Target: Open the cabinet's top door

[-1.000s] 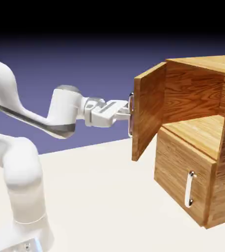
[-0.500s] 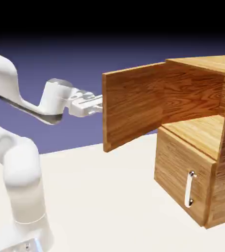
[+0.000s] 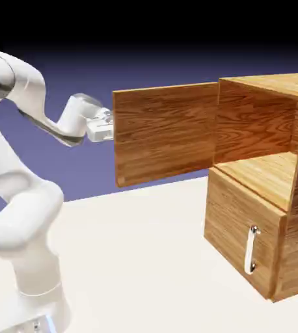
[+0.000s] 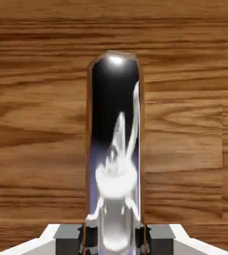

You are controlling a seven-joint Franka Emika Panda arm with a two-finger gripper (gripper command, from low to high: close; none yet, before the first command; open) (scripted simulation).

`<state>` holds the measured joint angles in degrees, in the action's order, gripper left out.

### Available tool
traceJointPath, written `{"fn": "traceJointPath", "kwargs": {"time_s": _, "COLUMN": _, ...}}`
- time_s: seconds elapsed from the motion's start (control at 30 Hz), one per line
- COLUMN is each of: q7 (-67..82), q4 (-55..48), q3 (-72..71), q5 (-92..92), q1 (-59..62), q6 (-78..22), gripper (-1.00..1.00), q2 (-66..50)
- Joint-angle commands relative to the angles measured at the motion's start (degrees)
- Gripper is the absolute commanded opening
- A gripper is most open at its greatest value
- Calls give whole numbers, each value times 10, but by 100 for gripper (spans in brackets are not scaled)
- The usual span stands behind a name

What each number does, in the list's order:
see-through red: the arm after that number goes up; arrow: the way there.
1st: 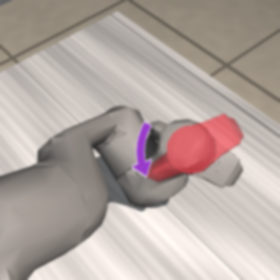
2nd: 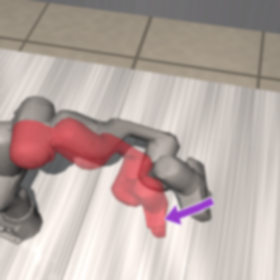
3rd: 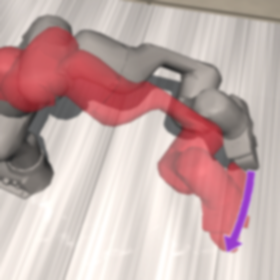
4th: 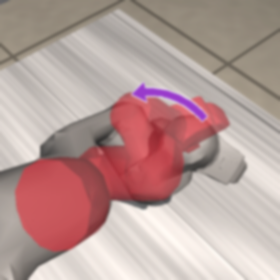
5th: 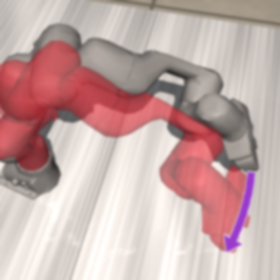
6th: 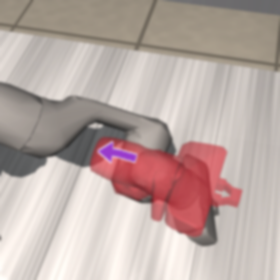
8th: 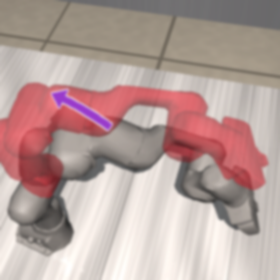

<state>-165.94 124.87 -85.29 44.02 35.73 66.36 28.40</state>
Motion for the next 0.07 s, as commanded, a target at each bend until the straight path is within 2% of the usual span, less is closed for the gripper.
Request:
{"fn": "traceJointPath", "kwargs": {"time_s": 0.0, "q7": 0, "q4": -13, "q3": -19, "q5": -6, "q1": 21, "q6": -9, "gripper": -100, "q2": 1}}
{"fn": "traceJointPath", "kwargs": {"time_s": 0.03, "q7": 1, "q4": -26, "q3": -38, "q5": -11, "q1": 42, "q6": -18, "gripper": -100, "q2": 1}}
